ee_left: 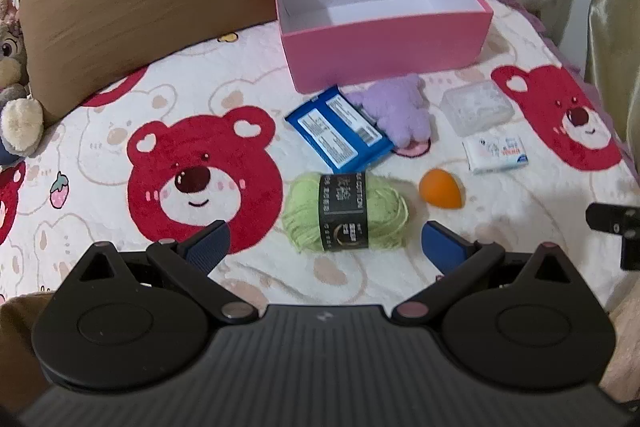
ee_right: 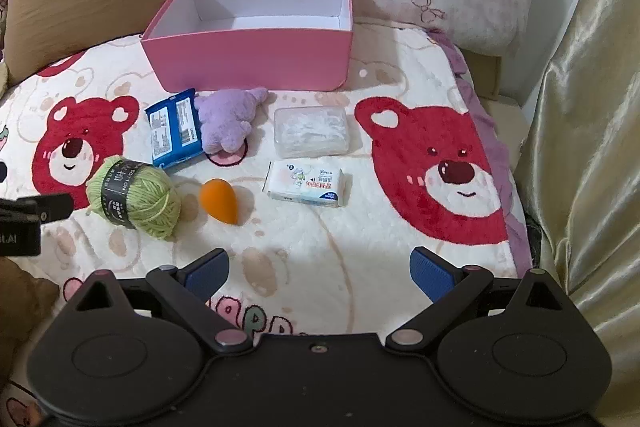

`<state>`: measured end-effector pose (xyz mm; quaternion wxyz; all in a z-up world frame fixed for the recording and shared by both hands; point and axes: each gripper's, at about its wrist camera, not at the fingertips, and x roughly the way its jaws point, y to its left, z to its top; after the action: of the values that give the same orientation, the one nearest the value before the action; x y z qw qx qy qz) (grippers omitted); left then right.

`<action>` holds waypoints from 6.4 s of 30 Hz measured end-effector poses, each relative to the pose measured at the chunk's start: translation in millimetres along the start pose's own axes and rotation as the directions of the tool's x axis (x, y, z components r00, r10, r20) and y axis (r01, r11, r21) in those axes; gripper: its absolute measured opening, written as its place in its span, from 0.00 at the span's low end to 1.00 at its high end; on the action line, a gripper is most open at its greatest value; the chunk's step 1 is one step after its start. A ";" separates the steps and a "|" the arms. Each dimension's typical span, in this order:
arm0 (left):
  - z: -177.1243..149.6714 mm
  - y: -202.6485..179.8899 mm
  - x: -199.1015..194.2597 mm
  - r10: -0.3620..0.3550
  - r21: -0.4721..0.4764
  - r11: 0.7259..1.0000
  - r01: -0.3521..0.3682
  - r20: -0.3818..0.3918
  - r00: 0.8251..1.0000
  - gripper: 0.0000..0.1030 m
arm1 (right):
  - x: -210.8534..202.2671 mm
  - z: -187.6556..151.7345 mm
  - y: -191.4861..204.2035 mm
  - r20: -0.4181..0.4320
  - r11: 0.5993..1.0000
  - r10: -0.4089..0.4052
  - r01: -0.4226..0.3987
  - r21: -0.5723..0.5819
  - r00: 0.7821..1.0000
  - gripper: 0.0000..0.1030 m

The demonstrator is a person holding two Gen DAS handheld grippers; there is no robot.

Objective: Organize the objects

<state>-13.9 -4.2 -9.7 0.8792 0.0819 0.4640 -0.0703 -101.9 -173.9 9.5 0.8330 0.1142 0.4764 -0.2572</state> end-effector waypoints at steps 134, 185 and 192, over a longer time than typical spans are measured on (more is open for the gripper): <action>-2.6 46.4 120.3 -0.537 0.065 0.840 0.539 -0.041 0.842 0.62 | 129.8 -17.0 146.6 0.070 0.912 0.352 -0.326 -0.248 0.933 0.64; 271.5 -44.0 139.8 -0.551 0.061 0.834 0.548 0.087 0.830 0.61 | 158.8 217.4 40.4 0.184 0.932 0.272 -0.210 -0.297 0.945 0.66; 292.5 -51.6 198.8 -0.557 -0.045 0.829 0.558 0.033 0.830 0.61 | 213.9 237.4 37.2 0.121 0.932 0.252 -0.208 -0.297 0.960 0.66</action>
<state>322.4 -125.3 -15.7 0.8268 -0.0807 0.4612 -0.3119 181.0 -314.4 -51.4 0.9000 0.0292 0.4242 -0.0955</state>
